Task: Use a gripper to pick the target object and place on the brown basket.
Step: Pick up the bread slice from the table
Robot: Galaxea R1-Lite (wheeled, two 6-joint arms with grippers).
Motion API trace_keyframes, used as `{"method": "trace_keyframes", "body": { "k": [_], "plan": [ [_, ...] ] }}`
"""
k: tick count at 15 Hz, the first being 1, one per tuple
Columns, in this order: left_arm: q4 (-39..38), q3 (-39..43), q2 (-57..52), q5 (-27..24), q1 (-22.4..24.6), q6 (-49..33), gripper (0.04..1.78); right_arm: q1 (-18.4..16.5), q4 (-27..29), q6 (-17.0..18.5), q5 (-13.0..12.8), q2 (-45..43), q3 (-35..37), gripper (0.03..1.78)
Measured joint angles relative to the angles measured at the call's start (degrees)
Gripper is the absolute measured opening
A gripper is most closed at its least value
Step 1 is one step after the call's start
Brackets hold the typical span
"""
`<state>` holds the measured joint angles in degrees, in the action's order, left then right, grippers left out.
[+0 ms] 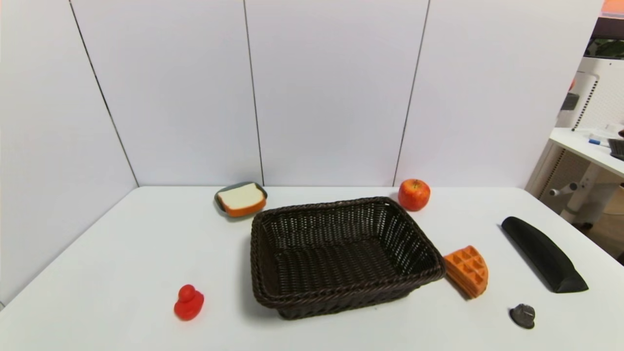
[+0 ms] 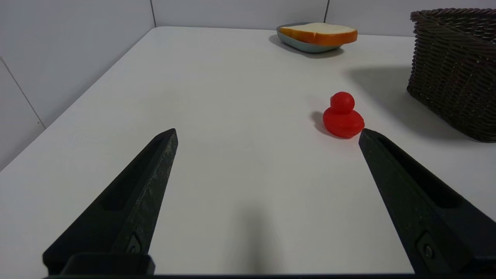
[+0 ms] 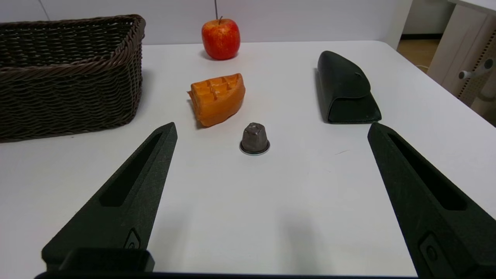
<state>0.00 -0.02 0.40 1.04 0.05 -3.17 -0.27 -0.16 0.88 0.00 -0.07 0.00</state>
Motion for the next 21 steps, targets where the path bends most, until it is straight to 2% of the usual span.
{"method": "trace_keyframes", "body": {
  "k": [3,7,10,14,17,21],
  "plan": [
    [0.0,-3.5,6.6,0.6,0.0,0.0,1.69,0.0,0.0,0.0,0.0,0.0,0.0,1.7],
    [0.0,-16.1,22.8,1.0,0.0,4.3,1.69,0.0,0.0,0.0,0.0,0.0,0.0,1.7],
    [0.4,-28.7,36.6,0.4,0.0,12.3,1.69,0.0,0.0,0.0,0.0,0.0,0.0,1.7],
    [1.1,-43.0,52.0,-0.3,-0.4,27.6,1.69,0.0,0.0,0.0,0.0,0.0,0.0,1.7],
    [5.6,-51.6,62.0,-0.5,-3.4,35.6,1.69,0.0,0.0,0.0,0.0,0.0,0.0,1.7],
    [12.2,-61.6,74.5,-0.4,-7.6,37.6,1.69,0.0,0.0,0.0,0.0,0.0,0.0,1.7]
  ]
}}
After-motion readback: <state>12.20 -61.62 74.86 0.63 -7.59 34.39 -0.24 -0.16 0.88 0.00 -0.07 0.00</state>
